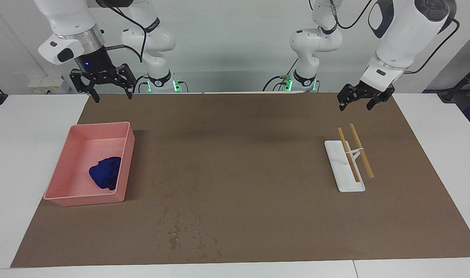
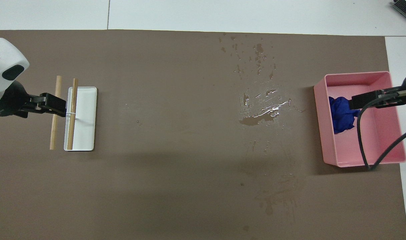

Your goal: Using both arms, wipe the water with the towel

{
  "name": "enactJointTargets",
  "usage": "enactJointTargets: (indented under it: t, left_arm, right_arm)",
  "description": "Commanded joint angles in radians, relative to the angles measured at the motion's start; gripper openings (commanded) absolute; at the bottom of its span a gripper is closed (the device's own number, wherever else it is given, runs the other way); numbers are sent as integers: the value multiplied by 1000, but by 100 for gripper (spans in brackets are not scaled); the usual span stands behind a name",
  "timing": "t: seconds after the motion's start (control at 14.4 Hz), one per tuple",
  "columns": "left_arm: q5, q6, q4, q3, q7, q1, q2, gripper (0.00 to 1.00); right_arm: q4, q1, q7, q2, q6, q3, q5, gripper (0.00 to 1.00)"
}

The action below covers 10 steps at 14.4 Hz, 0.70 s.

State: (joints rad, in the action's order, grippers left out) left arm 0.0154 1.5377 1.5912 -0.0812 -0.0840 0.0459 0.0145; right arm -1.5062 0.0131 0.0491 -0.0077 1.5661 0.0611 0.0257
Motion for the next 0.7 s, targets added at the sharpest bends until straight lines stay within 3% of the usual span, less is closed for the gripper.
enactJointTargets:
  t: [0.0,0.63]
  left_arm:
    - [-14,13,27,6,1,6,-21,100]
    - [-14,13,27,6,1,6,-21,100]
  right_arm:
    - [26,-15,-11,23,-38,-15,8,100]
    - [4,5,-14,12,-64,-15,7,100]
